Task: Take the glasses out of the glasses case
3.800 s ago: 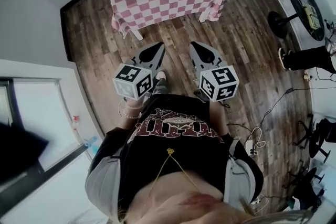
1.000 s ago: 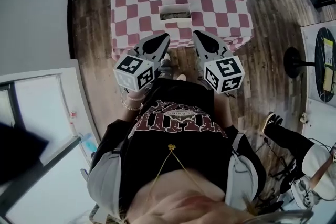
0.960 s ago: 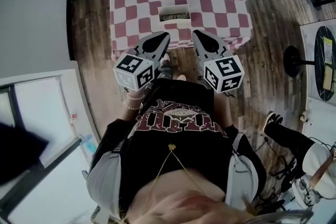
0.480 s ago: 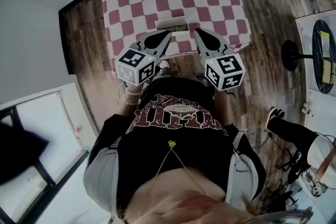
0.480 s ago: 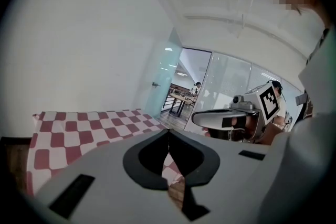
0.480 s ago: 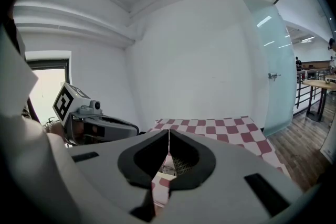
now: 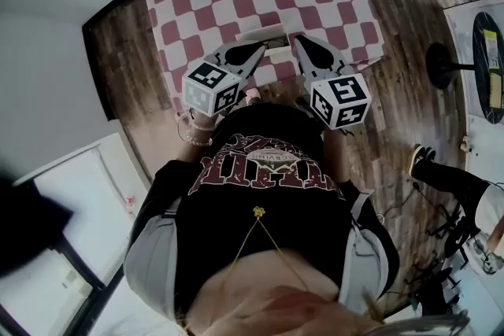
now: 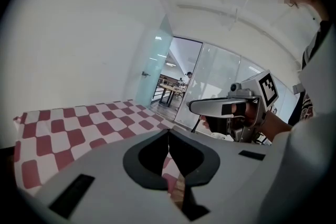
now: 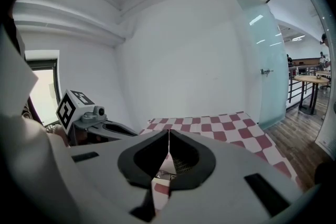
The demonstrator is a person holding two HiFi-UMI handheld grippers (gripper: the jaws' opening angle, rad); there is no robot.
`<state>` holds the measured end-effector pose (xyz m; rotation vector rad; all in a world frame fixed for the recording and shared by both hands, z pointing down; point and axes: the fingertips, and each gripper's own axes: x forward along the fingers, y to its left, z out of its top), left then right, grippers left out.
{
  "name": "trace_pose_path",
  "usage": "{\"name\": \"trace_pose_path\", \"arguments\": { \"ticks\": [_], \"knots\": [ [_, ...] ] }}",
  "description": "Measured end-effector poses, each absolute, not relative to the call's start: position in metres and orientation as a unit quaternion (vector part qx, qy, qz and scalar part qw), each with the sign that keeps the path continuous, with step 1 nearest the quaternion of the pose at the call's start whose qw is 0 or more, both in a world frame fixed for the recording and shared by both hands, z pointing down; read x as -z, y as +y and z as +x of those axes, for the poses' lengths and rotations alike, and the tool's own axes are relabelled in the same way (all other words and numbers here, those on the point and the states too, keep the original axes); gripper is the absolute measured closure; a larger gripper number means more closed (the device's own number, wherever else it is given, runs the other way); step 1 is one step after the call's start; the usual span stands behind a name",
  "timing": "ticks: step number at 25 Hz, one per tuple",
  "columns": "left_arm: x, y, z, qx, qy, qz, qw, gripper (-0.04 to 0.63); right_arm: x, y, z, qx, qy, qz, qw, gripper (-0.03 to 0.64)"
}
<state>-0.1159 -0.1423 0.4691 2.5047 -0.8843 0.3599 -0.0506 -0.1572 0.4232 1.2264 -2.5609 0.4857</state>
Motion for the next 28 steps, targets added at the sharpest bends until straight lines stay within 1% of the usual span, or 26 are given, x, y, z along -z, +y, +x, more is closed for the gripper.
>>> {"name": "trace_pose_path", "arguments": {
  "ticks": [8, 13, 20, 23, 28],
  "knots": [
    [-0.468, -0.158, -0.116, -0.115, -0.346, 0.899, 0.245, 0.586, -0.428, -0.176, -0.053, -0.174, -0.89, 0.398, 0.14, 0.595],
    [-0.474, -0.163, -0.11, -0.105, -0.349, 0.892, 0.268, 0.586, -0.43, -0.19, -0.056, -0.177, -0.906, 0.352, 0.155, 0.595],
    [-0.493, -0.172, -0.109, -0.119, -0.379, 0.872, 0.287, 0.584, -0.428, -0.208, -0.051, -0.168, -0.921, 0.305, 0.175, 0.595],
    [-0.506, -0.177, -0.113, -0.103, -0.399, 0.86, 0.3, 0.584, -0.432, -0.208, -0.045, -0.175, -0.922, 0.298, 0.176, 0.595],
    [-0.534, -0.182, -0.119, -0.149, -0.419, 0.848, 0.29, 0.586, -0.442, -0.206, -0.034, -0.19, -0.918, 0.301, 0.174, 0.595]
  ]
}}
